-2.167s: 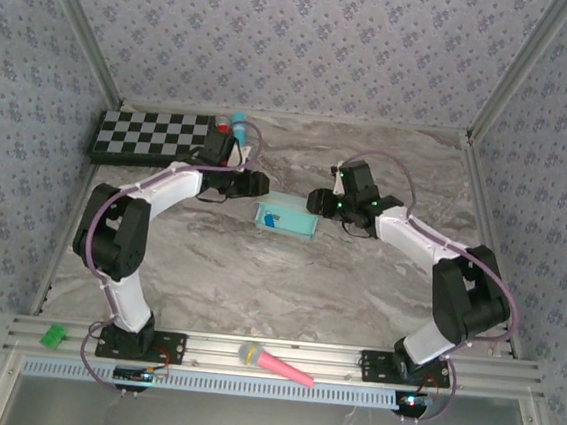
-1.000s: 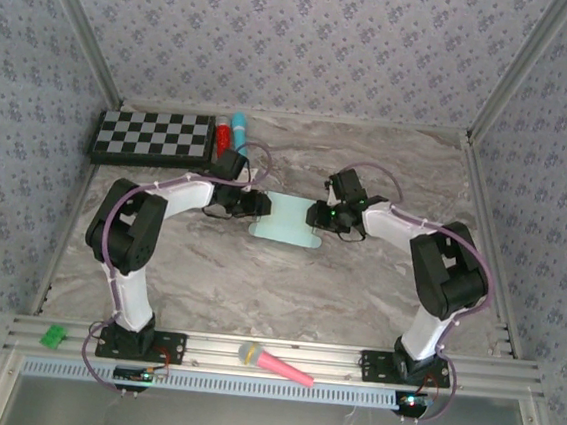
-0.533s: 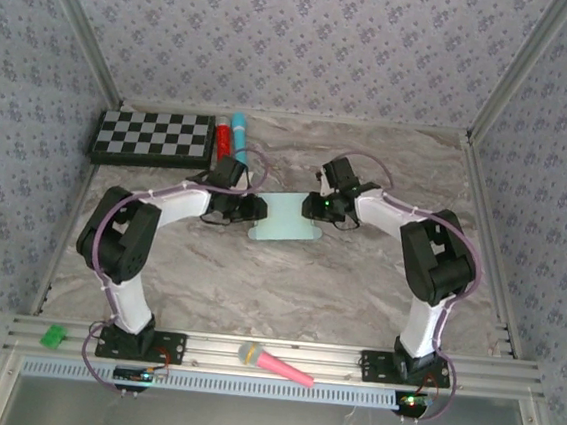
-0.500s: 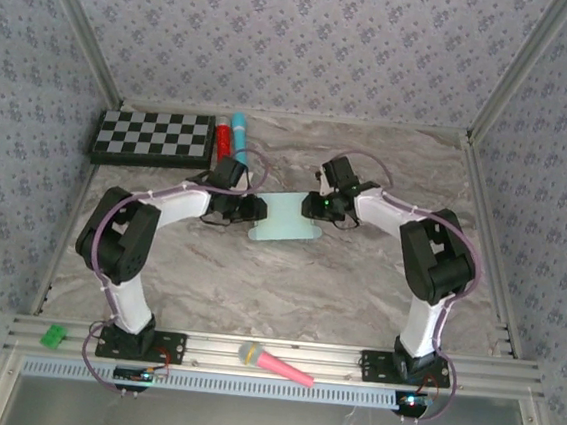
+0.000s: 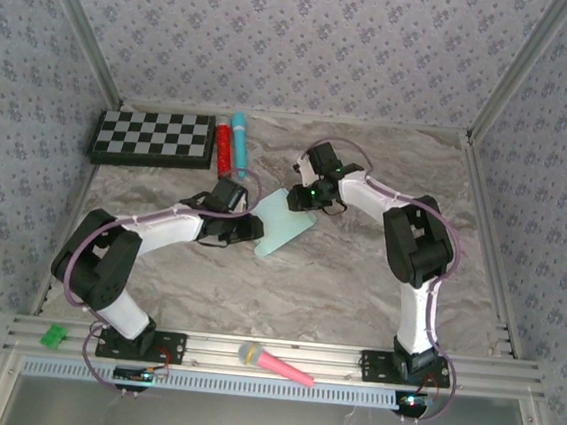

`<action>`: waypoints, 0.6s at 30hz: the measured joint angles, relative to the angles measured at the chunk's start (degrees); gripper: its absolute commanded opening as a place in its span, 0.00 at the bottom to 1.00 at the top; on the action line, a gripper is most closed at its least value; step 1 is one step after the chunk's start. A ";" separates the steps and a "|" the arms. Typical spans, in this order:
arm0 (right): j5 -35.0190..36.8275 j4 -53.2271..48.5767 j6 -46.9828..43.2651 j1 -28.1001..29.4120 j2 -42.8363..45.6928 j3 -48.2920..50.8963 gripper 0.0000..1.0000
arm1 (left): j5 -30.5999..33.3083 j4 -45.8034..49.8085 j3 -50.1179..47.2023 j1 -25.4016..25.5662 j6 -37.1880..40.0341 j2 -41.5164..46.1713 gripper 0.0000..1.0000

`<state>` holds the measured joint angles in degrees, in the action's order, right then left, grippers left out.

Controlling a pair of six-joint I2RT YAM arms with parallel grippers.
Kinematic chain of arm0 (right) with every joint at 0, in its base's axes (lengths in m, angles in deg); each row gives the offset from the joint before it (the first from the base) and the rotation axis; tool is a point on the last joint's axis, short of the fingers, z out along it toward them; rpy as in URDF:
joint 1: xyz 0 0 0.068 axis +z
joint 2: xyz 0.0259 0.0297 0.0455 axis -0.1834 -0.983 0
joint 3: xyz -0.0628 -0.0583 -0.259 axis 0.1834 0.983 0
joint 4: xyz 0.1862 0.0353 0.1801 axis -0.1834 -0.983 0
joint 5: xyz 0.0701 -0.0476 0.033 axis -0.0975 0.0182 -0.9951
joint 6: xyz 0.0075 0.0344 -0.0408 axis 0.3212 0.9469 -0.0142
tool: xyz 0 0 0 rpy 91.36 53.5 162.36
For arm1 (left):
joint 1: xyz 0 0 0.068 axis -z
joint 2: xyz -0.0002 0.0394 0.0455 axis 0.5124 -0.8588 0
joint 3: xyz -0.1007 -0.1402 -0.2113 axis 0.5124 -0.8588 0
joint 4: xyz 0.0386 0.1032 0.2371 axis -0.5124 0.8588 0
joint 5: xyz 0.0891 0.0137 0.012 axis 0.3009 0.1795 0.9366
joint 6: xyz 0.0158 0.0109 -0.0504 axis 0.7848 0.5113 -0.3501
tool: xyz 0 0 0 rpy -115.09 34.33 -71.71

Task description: Fold the paper box

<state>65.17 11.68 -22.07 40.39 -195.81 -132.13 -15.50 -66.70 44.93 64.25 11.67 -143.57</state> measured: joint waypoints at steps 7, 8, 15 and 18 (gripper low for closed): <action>3.67 -3.91 -3.87 1.49 -1.70 -4.24 0.33 | 0.63 -1.49 -1.84 2.08 -2.12 1.29 0.42; 3.93 -4.24 -3.96 1.57 -1.70 -4.42 0.34 | 0.81 -1.51 -2.01 2.36 -2.19 1.53 0.44; 5.40 -6.62 -3.34 1.20 -0.85 -4.85 0.46 | 4.13 2.08 -2.78 3.82 -1.16 6.03 0.58; 6.25 -7.61 -2.62 0.13 1.38 -4.81 0.48 | 7.69 5.57 -2.05 3.80 1.05 9.27 0.64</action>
<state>71.42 4.07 -24.69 40.52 -194.43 -136.94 -7.81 -61.13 42.87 68.05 12.72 -134.30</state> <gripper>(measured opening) 0.474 0.620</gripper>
